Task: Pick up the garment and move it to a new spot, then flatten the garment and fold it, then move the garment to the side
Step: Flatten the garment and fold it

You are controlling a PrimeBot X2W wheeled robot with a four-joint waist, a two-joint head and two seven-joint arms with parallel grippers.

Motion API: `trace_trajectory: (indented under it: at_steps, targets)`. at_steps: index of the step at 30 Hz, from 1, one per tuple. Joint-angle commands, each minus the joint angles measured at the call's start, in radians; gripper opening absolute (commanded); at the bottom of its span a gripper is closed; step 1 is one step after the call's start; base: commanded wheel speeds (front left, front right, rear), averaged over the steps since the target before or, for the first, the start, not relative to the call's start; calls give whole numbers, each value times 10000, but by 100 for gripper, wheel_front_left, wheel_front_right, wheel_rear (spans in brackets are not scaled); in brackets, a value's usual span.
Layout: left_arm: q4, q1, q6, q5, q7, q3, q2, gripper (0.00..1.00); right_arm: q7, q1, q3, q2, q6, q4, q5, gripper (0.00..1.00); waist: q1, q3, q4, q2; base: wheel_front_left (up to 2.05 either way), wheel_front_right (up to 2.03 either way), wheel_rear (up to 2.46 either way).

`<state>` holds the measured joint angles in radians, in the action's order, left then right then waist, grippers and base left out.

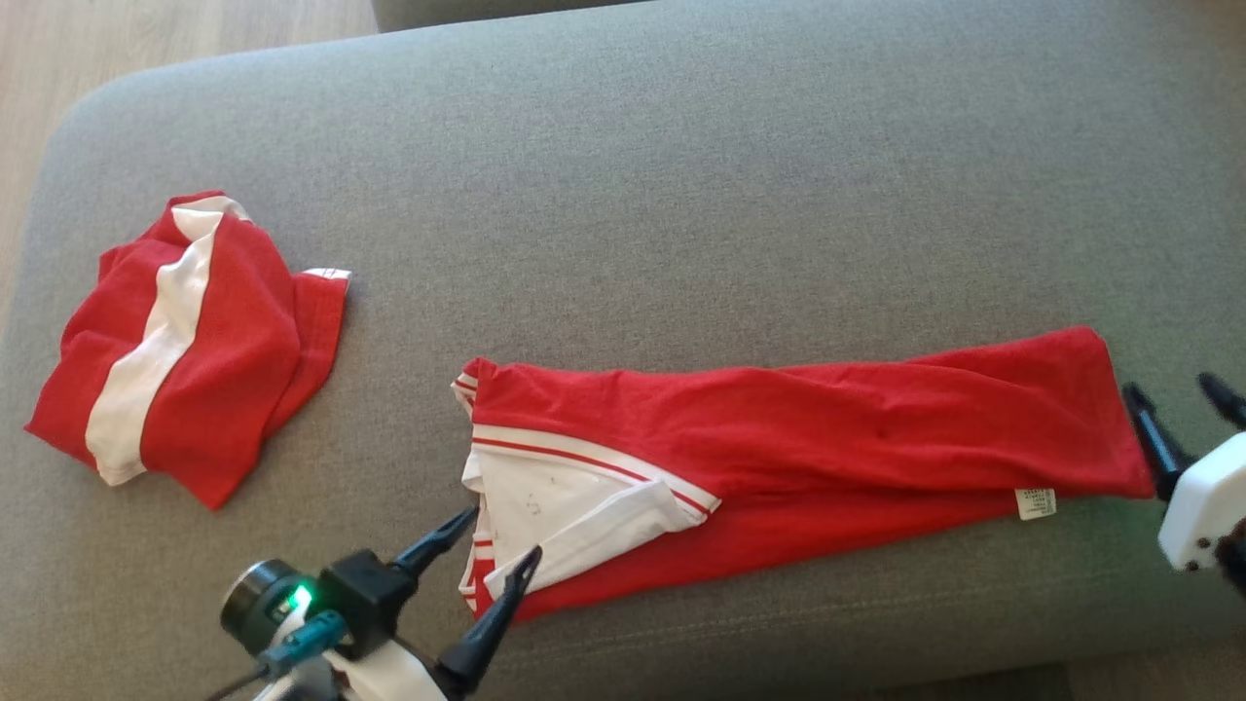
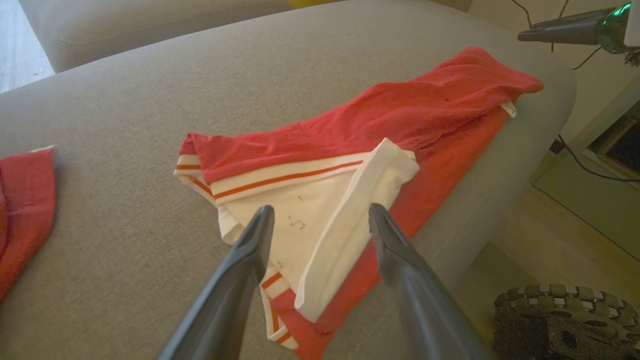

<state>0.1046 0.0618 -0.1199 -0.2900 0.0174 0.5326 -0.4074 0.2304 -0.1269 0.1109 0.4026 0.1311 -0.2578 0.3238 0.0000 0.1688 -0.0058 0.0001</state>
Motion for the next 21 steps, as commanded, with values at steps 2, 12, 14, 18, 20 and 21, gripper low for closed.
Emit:
trace_trajectory:
  at_steps: [2,12,14,18,20,21]
  targets:
    - [403,-302,86,-112,-59,-545,-225,100,-66,-40,125,185,-4,534,-175,100,0,-53,8,-1,0,0,0]
    - [282,-985,1419,-1286,-2015,-2336,1162,100,-1785,-273,588,-1291,-4,2462,-851,100,0,-450,-15,-1,0,0,0]
    - [230,-1128,1613,-1441,-2413,-2644,1520,100,-2313,-253,632,-1669,-4,2846,-911,100,0,-531,-14,-1,0,0,0]
    - [-14,-1310,1800,-1644,-2754,-3218,2382,100,-3286,-15,640,-2285,-4,3443,-1186,100,0,-616,37,-1,0,0,0]
    - [-102,-1353,1718,-1428,-2780,-3486,2789,100,-3701,182,659,-2668,-4,3592,-1267,100,0,-644,52,-1,0,0,0]
    - [-119,-1317,1629,-1265,-2783,-3606,2966,100,-3864,294,649,-2831,-4,3604,-1266,100,0,-660,49,-1,0,0,0]
